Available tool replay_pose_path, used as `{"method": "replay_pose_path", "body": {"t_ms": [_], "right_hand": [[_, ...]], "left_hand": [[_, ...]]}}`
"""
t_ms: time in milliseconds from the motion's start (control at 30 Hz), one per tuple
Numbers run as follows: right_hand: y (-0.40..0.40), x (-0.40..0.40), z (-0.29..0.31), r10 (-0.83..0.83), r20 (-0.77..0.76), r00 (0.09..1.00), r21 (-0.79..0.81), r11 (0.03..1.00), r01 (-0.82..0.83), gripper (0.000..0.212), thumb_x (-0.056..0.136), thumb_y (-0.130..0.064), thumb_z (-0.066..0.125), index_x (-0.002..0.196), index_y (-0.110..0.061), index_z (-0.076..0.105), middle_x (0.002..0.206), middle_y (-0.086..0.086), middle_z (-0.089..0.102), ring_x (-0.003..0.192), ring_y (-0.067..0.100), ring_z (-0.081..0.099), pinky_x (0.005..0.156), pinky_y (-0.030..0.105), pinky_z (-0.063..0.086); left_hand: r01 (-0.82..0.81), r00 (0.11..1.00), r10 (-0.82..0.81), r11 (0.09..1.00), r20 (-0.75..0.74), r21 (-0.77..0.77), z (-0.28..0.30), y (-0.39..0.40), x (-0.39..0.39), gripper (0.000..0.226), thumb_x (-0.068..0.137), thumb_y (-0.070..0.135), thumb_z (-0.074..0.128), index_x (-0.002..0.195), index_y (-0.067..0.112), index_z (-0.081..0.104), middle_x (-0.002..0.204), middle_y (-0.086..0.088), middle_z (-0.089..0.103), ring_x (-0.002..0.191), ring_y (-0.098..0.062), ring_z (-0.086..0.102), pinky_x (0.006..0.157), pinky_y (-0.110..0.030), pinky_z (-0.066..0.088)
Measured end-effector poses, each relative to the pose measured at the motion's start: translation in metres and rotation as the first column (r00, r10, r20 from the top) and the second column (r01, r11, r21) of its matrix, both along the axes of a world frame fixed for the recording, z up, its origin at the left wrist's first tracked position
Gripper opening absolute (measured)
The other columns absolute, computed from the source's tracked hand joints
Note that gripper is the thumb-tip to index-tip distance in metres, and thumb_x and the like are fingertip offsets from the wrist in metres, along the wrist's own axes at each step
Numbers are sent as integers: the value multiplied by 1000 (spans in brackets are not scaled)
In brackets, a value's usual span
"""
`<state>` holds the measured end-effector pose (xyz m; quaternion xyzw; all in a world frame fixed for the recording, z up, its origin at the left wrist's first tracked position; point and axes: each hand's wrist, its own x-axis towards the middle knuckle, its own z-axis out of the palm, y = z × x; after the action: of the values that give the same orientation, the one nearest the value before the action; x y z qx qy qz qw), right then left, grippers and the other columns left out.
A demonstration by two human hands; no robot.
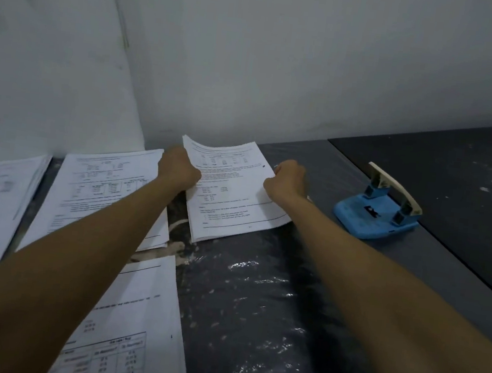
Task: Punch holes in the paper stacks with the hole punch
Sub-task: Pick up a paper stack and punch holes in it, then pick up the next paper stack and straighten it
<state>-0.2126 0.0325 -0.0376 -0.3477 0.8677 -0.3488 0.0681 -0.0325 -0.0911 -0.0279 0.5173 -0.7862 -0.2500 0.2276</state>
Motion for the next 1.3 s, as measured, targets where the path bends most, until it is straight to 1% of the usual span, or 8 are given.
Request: {"method": "replay_pose_path", "body": {"t_ms": [200, 367, 467, 633, 867, 1033, 1167, 1300], "right_hand": [[-9, 2, -5, 32, -79, 996, 79, 997, -26, 36, 82, 3, 60, 60, -14, 38, 63, -1, 44, 53, 12, 42, 40, 22, 26], [-1, 15, 5, 63, -258, 964, 117, 993, -33, 8, 86, -9, 60, 83, -8, 53, 113, 11, 55, 107, 27, 50, 80, 34, 43], [2, 34, 10, 107, -271, 957, 68, 993, -91, 19, 87, -14, 60, 105, -7, 61, 123, 11, 54, 114, 28, 50, 90, 38, 47], [13, 82, 14, 159, -236, 958, -36, 984, -173, 19, 87, -16, 62, 104, -8, 65, 115, 7, 60, 96, 20, 54, 71, 30, 42], [40, 147, 18, 250, -210, 945, -76, 960, -271, 20, 87, -14, 63, 103, -3, 65, 107, 6, 62, 79, 15, 48, 63, 28, 40], [67, 187, 12, 309, -163, 937, -75, 943, -324, 14, 88, -16, 65, 95, -4, 67, 91, 7, 67, 63, 8, 50, 54, 27, 46], [98, 219, -2, 345, -110, 932, -96, 930, -355, 12, 85, -14, 64, 74, -10, 60, 68, -6, 56, 57, 4, 44, 45, 20, 35], [127, 242, -14, 426, -35, 904, -52, 903, -427, 22, 83, -13, 65, 68, -16, 50, 70, -6, 49, 59, 4, 46, 39, 12, 31]], "left_hand": [[27, 995, -18, 995, 94, -91, -2, -1, 0, 13, 85, 5, 71, 95, 2, 63, 103, -16, 68, 74, -19, 54, 62, -29, 42], [38, 990, -8, 977, 141, -212, 7, 10, 10, 33, 80, 4, 71, 108, -3, 55, 114, -22, 57, 106, -35, 56, 77, -39, 48], [32, 994, -7, 971, 106, -238, 18, 19, 24, 29, 81, 3, 68, 106, -4, 56, 113, -23, 56, 103, -36, 57, 71, -36, 43], [-8, 996, 31, 964, 81, -266, 26, 43, 71, 41, 84, 15, 71, 120, -1, 59, 125, -19, 56, 112, -35, 56, 84, -37, 44], [-50, 991, 77, 971, 107, -234, 27, 84, 144, 40, 87, 15, 68, 126, 8, 62, 132, -11, 57, 120, -30, 55, 96, -33, 41], [-24, 983, 60, 980, 176, -197, 25, 126, 193, 31, 88, 16, 68, 118, 8, 66, 124, -10, 62, 110, -26, 59, 83, -29, 41], [-6, 947, 46, 992, 318, -125, 21, 161, 230, 23, 90, 16, 67, 111, 8, 66, 116, -8, 65, 102, -24, 60, 75, -26, 38], [-16, 909, 34, 999, 416, -47, 13, 187, 258, 32, 88, 17, 70, 117, 9, 59, 117, -7, 61, 102, -21, 58, 76, -24, 38]]}}
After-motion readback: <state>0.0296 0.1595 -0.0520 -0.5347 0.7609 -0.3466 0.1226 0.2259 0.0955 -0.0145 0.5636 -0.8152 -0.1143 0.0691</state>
